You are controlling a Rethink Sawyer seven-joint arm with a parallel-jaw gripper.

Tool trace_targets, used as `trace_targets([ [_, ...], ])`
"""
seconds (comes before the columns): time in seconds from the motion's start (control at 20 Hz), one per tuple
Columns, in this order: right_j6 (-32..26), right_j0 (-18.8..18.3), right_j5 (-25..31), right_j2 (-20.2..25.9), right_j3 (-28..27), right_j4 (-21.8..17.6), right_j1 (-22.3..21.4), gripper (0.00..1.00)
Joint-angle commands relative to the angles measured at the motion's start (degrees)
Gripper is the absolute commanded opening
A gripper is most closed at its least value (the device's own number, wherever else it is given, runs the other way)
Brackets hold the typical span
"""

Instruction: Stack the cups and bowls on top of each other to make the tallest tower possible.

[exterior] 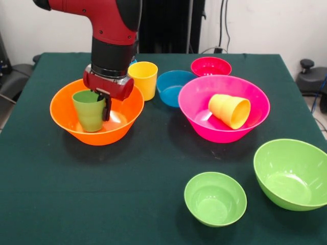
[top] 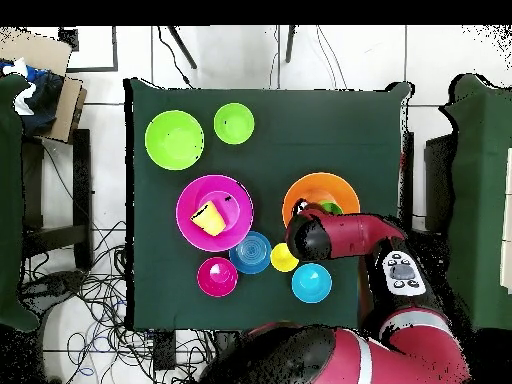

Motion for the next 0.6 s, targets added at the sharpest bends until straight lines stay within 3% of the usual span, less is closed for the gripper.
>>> trace_targets([
  [0.05,-8.28,-0.22,3.41,6.87,-3.3,-3.99,1.09,0.0],
  [0.6,-8.62,-0.35,3.99,7.17,-3.52,-3.91,1.08,0.0],
])
